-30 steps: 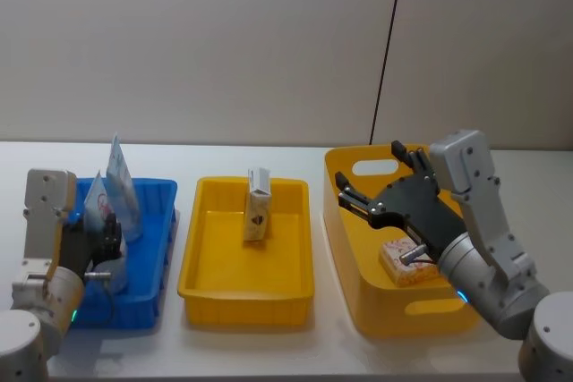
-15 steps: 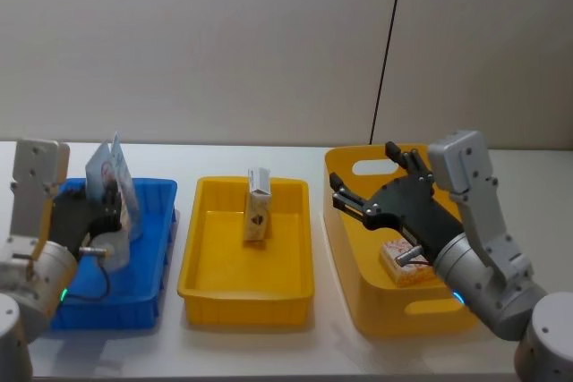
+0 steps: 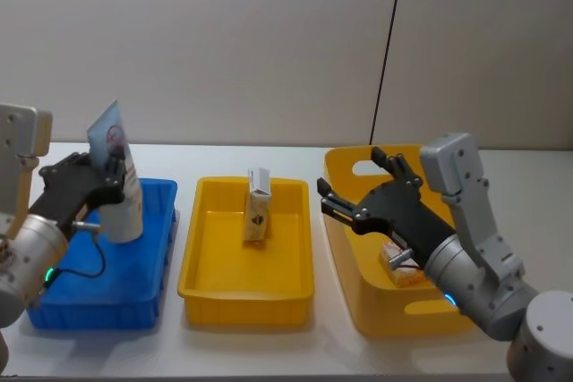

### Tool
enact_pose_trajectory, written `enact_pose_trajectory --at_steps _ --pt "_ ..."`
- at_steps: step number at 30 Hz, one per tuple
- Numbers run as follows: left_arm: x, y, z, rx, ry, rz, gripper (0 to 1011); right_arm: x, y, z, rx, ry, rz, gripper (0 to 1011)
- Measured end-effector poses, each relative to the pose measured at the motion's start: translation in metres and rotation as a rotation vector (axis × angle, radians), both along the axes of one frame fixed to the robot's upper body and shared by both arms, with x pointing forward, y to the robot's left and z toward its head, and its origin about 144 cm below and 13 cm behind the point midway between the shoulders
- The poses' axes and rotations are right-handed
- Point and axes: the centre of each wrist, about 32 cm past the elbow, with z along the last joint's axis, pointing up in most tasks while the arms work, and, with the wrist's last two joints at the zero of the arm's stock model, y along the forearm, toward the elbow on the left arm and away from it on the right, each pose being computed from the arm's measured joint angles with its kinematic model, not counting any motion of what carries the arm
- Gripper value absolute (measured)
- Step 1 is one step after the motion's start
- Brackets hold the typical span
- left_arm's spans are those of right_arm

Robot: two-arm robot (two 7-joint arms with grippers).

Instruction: Bimanual collaborative sorting of washing and personal care products

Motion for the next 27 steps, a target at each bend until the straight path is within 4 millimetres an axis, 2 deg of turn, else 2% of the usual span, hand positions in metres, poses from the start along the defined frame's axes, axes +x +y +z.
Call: enact_pose_trajectory --at_steps 9,27 --pt "0.000 -0.004 0.007 -0.048 -0.058 -0.090 228 0.004 0.001 -0.003 0.015 0.015 0.047 1004" --pt "0.012 -0.030 0.016 -0.114 -0.151 -0.293 228 0.022 -0.001 -0.003 0.061 0.047 0.209 1004"
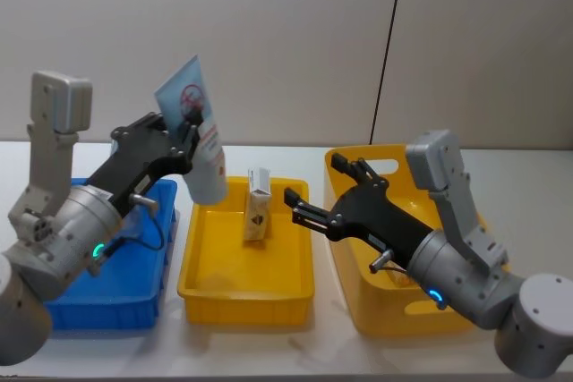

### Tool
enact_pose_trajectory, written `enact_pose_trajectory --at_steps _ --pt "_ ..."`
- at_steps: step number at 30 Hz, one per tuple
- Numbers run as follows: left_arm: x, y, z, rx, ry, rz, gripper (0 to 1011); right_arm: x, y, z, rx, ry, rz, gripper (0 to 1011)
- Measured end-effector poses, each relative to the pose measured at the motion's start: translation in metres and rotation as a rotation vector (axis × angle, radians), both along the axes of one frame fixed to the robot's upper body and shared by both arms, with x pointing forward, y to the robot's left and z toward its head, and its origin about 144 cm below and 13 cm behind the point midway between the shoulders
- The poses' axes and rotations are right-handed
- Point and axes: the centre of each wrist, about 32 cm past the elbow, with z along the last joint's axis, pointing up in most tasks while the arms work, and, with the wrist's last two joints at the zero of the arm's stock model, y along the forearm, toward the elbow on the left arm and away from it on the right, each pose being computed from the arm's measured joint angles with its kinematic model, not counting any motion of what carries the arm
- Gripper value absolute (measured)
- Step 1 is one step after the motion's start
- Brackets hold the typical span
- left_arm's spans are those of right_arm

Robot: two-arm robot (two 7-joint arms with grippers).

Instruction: Bimanual collaborative sorting of washing and personal care products

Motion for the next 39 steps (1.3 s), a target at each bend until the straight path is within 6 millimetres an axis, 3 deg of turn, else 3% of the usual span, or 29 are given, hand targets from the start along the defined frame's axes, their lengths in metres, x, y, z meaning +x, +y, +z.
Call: enact_pose_trajectory --at_steps 14,33,39 --pt "0.001 -0.020 0.007 -0.004 -0.048 -0.116 228 0.019 0.002 0.009 -0.005 0.035 0.090 1004" --pt "-0.002 -0.031 0.012 0.020 -0.087 -0.190 228 0.044 0.009 0.028 -0.026 0.062 0.158 997" --pt "-0.002 -0.033 0.012 0.024 -0.091 -0.198 228 0.052 0.013 0.035 -0.032 0.061 0.186 864"
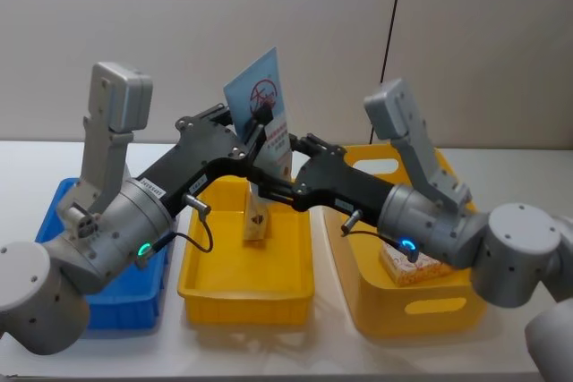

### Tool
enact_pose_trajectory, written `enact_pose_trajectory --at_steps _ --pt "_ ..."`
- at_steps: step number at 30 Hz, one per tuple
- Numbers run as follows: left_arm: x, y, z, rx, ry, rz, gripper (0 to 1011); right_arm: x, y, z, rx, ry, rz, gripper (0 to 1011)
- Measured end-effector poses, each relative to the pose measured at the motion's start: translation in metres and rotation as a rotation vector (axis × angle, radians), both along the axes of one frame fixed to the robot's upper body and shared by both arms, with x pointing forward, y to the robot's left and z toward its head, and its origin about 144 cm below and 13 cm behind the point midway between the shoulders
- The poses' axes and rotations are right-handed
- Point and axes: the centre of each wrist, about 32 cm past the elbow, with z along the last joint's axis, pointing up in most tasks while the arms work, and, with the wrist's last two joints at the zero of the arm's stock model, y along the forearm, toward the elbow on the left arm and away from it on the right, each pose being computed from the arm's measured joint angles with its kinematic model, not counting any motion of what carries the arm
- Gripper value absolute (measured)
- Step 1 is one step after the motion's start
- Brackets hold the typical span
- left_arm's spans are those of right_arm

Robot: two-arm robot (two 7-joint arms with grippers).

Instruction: Bimanual collaborative sorting of washing and personal care products

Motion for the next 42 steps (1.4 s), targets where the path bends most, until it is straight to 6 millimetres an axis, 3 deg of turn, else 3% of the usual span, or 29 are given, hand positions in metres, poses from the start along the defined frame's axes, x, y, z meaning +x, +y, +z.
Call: enact_pose_trajectory --at_steps 9,13,23,35,42 --pt "0.000 -0.001 0.000 0.004 -0.004 -0.008 230 0.008 0.006 0.008 -0.010 0.005 0.031 611" --pt "-0.001 -0.002 0.001 0.004 -0.006 -0.010 344 0.011 0.009 0.010 -0.016 0.012 0.039 457" --pt "-0.001 -0.002 0.001 0.006 -0.008 -0.013 687 0.013 0.010 0.013 -0.017 0.040 0.021 227" --pt "-0.001 -0.002 0.001 0.007 -0.008 -0.015 1001 0.007 0.000 0.010 -0.010 0.071 -0.096 194" --pt "-0.001 -0.002 0.001 0.007 -0.008 -0.015 1001 0.001 -0.009 0.008 -0.011 0.082 -0.173 186"
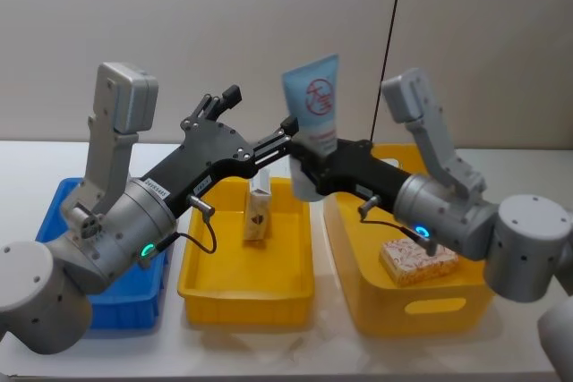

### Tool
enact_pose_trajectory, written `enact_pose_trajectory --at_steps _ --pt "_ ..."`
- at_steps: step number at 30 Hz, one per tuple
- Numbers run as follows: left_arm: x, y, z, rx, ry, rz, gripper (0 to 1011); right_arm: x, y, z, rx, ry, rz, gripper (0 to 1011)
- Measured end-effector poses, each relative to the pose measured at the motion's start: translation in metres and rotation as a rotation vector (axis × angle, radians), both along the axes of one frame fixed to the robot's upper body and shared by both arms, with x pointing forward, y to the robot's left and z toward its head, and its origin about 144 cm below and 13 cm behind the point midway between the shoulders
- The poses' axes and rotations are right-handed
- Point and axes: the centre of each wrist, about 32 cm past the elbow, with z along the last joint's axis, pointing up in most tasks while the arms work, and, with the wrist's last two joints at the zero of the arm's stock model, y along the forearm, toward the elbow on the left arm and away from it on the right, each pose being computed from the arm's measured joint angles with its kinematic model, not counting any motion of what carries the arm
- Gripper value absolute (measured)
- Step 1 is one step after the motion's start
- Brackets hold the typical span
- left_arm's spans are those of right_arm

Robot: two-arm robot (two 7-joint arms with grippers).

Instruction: Bimanual collaborative sorting of washing and personal care products

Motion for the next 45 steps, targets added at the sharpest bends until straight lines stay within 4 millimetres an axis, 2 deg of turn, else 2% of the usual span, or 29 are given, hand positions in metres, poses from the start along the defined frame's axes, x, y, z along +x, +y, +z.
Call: enact_pose_trajectory --at_steps 13,20,31,34,38,42,45 --pt "0.000 0.000 0.000 0.000 0.000 0.000 1001 -0.015 -0.025 -0.008 -0.015 0.036 -0.181 185" --pt "0.000 0.000 0.000 0.000 0.000 0.000 1001 -0.025 -0.047 -0.018 -0.027 0.086 -0.318 186" --pt "0.000 0.000 0.000 0.000 0.000 0.000 1001 -0.030 -0.074 -0.032 -0.030 0.160 -0.441 567" --pt "0.000 0.000 0.000 0.000 0.000 0.000 1001 -0.031 -0.078 -0.035 -0.029 0.173 -0.456 644" --pt "0.000 0.000 0.000 0.000 0.000 0.000 1001 -0.033 -0.082 -0.037 -0.028 0.182 -0.468 805" --pt "0.000 0.000 0.000 0.000 0.000 0.000 1001 -0.034 -0.084 -0.038 -0.028 0.188 -0.476 888" --pt "0.000 0.000 0.000 0.000 0.000 0.000 1001 -0.036 -0.086 -0.037 -0.028 0.186 -0.478 991"
